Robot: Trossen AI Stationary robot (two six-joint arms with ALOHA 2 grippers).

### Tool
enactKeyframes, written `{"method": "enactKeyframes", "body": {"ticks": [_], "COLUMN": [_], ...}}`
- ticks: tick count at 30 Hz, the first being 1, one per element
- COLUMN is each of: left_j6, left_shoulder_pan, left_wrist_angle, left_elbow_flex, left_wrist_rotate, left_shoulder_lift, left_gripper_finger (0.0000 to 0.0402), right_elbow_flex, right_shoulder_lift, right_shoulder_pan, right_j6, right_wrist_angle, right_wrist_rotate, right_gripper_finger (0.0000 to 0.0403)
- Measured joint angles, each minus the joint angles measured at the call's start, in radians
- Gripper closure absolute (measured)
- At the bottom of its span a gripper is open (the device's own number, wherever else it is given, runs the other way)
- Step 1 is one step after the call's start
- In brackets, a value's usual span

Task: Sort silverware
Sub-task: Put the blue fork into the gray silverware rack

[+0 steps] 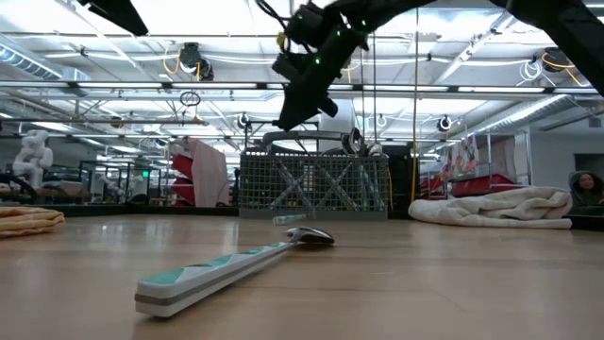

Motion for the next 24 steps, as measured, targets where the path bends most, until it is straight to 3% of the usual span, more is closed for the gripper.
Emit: {"method": "enactKeyframes", "body": {"ticks": [4, 9, 15, 19, 24], "left_j6": [-0.002, -0.049, -0.080, -0.081, -0.107], "left_shoulder_pan": [0.000, 0.000, 0.000, 0.000, 0.000], "left_wrist_angle": [0.000, 0.003, 0.012, 0.015, 0.014], "left_elbow_flex": [0.000, 0.000, 0.000, 0.000, 0.000], "left_wrist_rotate": [0.000, 0.000, 0.005, 0.006, 0.030], "left_shoulder_lift": [0.000, 0.000, 0.000, 0.000, 0.000], "left_gripper_finger": [0.0178, 0.0178, 0.0178, 0.0178, 0.0178], "right_elbow_flex": [0.000, -0.083, -0.247, -0.292, -0.295], "right_shoulder_lift": [0.000, 0.009, 0.010, 0.011, 0.025], "right_shoulder_pan": [0.081, 0.156, 0.161, 0.151, 0.134], "right_j6": [0.077, 0.404, 0.826, 0.936, 1.035], "right_wrist_angle": [-0.142, -0.229, -0.176, -0.048, -0.022], "right_wrist_rotate": [0.002, 0.057, 0.066, 0.059, 0.058], "right_gripper_finger": [0.0269, 0.0230, 0.0221, 0.0220, 0.0220]}}
